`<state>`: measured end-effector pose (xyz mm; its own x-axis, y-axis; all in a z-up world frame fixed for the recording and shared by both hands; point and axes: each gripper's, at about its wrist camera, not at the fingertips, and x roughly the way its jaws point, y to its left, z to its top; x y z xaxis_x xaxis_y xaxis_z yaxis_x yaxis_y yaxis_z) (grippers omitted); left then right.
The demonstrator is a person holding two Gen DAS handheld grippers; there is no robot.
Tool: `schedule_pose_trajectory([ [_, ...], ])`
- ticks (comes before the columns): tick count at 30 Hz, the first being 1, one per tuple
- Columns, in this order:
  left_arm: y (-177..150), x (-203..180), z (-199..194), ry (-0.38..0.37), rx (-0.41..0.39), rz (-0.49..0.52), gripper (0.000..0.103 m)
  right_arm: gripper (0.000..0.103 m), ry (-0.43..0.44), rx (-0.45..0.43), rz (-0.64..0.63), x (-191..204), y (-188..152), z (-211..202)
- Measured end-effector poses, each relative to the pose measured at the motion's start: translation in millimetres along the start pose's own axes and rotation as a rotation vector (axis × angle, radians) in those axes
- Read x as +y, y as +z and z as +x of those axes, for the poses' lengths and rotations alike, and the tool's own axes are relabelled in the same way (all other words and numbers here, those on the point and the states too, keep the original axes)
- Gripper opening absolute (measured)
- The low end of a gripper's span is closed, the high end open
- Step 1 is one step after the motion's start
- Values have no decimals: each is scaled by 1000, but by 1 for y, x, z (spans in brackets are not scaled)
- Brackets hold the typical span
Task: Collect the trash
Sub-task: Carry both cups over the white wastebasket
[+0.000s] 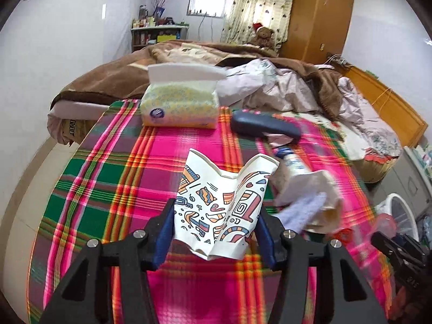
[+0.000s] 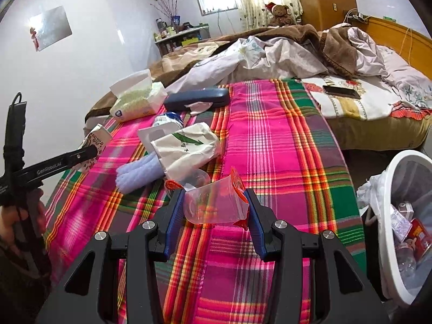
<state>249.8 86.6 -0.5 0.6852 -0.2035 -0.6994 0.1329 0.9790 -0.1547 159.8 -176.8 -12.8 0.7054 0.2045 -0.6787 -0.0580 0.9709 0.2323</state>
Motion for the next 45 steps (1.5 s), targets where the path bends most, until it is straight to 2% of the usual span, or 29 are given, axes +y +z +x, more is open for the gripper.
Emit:
schedule_pose_trajectory([
  [9, -12, -38, -36, -31, -37, 45, 56, 46, -1, -54, 2, -8, 1, -27],
  [21, -26, -97, -66, -117, -74, 112, 56, 46, -31, -127, 34, -37, 0, -63],
  [25, -30, -123, -69, -136, -75, 143, 56, 46, -58, -141, 47, -55, -3, -76],
  [27, -34, -142, -73, -133, -93, 189, 56, 46, -78, -152, 58, -65, -4, -83],
  [30, -36, -164, -71, -187, -81, 207, 56, 46, -103, -165, 77, -79, -7, -93],
  [37, -44, -214, -64, -248, -56, 266, 56, 46, -161, -189, 124, -114, -11, -110],
  [45, -56, -269, -55, -316, -21, 335, 57, 46, -238, -176, 176, -155, -18, -118],
])
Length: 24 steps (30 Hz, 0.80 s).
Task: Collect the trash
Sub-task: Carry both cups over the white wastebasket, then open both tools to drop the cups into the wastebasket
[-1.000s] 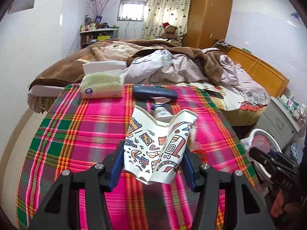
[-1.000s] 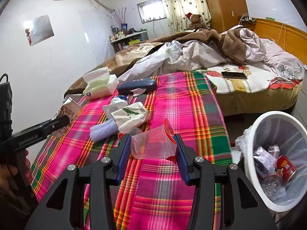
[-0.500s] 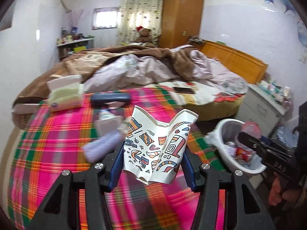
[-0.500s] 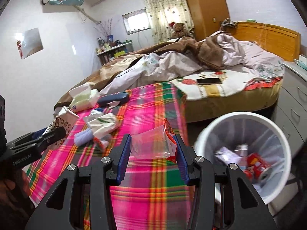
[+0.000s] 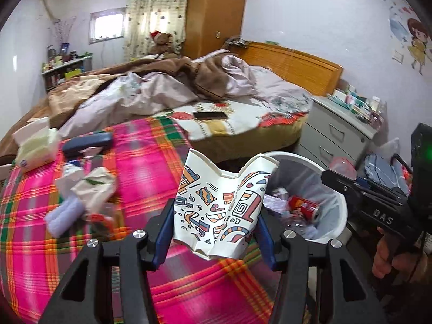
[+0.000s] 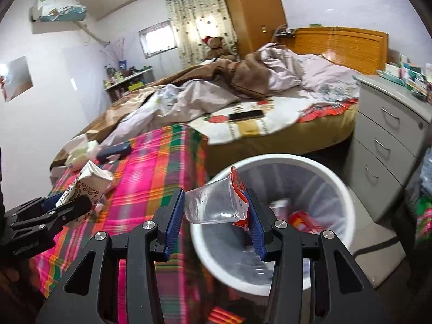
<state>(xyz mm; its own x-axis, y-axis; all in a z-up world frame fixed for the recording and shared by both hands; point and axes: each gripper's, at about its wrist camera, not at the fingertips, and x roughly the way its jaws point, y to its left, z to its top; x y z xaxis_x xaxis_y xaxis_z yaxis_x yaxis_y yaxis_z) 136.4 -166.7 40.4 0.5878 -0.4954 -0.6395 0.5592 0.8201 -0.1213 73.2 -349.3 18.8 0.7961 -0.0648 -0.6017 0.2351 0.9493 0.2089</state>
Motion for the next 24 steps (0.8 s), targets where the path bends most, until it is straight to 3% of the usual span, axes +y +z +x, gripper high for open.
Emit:
schedule_pose_trajectory([
  [13, 2, -67, 46, -96, 69, 83, 58, 46, -107, 89, 51, -58, -9, 17],
  [24, 5, -92, 77, -135, 120, 102, 63, 46, -129, 157, 32, -78, -11, 34],
])
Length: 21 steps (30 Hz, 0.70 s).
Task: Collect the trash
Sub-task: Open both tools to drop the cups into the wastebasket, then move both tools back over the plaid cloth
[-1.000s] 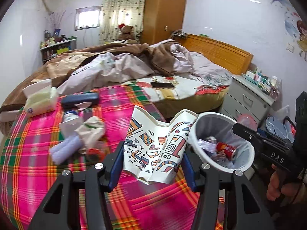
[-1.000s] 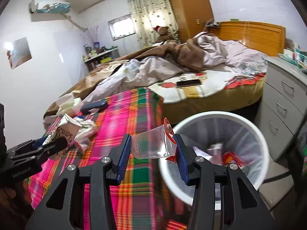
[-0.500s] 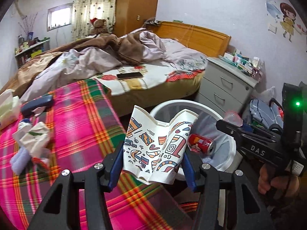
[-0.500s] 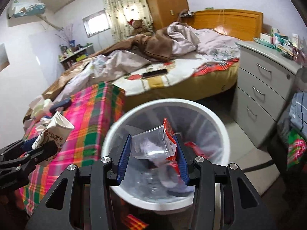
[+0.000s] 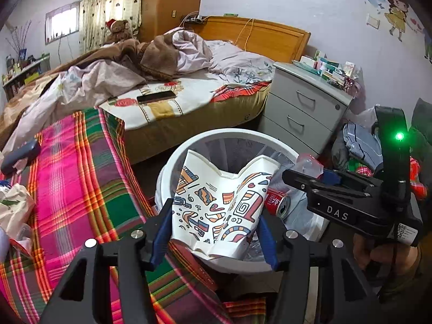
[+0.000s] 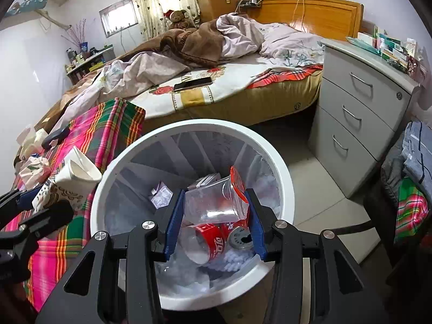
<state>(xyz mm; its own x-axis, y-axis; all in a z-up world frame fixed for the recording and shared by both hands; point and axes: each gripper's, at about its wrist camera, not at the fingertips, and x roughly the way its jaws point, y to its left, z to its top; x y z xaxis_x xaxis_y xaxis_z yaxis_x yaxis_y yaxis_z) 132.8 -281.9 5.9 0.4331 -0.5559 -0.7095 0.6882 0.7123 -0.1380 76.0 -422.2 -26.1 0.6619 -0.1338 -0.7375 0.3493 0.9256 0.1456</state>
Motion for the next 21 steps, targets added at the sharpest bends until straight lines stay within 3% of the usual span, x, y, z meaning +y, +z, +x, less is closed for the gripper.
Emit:
schedule_pose_trajectory([
  [4, 0, 1, 5, 5, 9, -11, 74, 48, -23, 16, -10, 0, -1, 3],
  [8, -1, 5, 5, 4, 15, -34, 75, 60, -9, 11, 1, 0, -1, 2],
  [21, -6, 21, -23, 32, -38, -59, 75, 61, 9, -34, 5, 12, -1, -12],
])
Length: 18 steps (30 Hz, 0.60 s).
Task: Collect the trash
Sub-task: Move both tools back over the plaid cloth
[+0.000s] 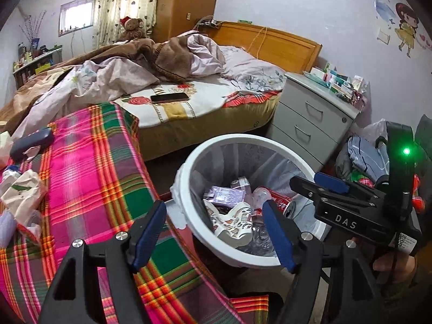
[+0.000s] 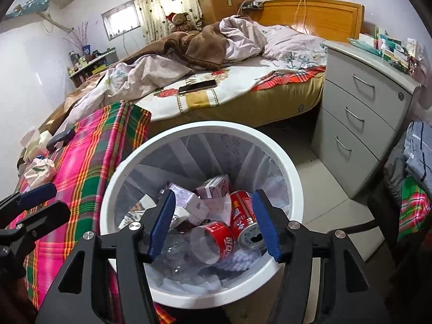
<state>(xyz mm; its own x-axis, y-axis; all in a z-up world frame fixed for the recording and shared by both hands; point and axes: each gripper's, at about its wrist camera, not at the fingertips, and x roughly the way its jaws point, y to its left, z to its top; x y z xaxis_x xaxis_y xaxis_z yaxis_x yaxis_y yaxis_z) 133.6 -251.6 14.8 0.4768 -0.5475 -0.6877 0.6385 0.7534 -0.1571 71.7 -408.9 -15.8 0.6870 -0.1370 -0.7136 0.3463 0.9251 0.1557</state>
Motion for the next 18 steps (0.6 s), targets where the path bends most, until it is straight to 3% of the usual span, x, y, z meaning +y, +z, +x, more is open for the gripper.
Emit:
schedule_pose_trajectory([
  [18, -18, 45, -57, 81, -89, -55, 75, 61, 67, -63, -40, 47, -6, -22],
])
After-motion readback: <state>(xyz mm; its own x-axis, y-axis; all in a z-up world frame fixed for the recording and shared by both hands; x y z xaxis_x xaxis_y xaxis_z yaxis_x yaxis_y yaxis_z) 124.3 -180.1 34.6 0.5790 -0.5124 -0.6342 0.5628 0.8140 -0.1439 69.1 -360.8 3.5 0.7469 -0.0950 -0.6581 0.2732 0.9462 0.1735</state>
